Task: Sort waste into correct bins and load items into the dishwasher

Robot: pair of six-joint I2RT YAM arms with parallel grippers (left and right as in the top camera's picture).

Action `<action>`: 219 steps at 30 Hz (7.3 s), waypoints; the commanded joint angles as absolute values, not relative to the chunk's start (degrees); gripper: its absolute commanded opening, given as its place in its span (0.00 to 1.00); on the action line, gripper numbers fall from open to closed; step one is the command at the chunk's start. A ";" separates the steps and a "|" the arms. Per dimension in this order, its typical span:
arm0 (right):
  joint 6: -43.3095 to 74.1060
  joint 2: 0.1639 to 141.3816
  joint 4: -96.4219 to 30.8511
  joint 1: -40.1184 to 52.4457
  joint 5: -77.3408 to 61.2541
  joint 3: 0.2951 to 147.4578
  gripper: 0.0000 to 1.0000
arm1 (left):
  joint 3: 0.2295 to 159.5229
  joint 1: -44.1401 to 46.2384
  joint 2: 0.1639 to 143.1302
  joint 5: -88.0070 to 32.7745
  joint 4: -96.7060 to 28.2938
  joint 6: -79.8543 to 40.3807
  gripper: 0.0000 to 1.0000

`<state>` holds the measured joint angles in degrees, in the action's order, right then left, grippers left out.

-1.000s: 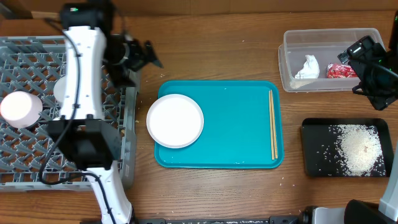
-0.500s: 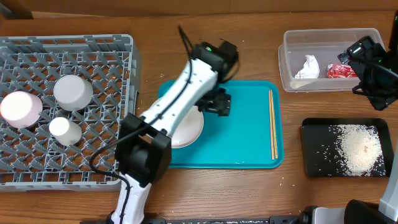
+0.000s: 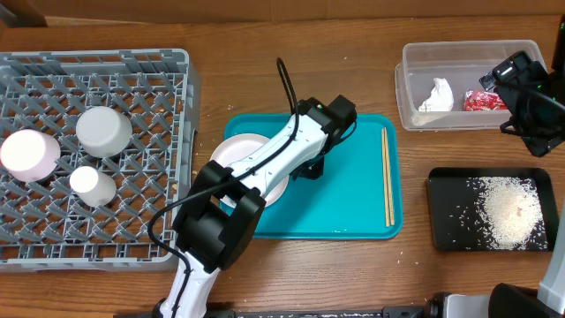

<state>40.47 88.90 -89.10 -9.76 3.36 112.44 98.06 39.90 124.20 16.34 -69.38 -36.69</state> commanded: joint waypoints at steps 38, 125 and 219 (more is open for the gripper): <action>40.34 88.79 -88.82 -9.93 3.79 112.88 1.00 | 152.94 16.80 124.38 -9.04 -94.56 7.42 0.04; 40.34 88.79 -88.82 -9.93 3.79 112.88 1.00 | 73.54 -25.96 72.42 -34.28 -84.27 8.27 1.00; 33.01 97.21 -25.61 30.41 -27.27 51.48 0.51 | 73.54 -24.38 73.49 -28.10 -86.06 -9.04 1.00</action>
<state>24.95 96.77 -28.08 23.86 -21.91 51.64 73.52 -24.73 73.43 -28.40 -86.11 -8.88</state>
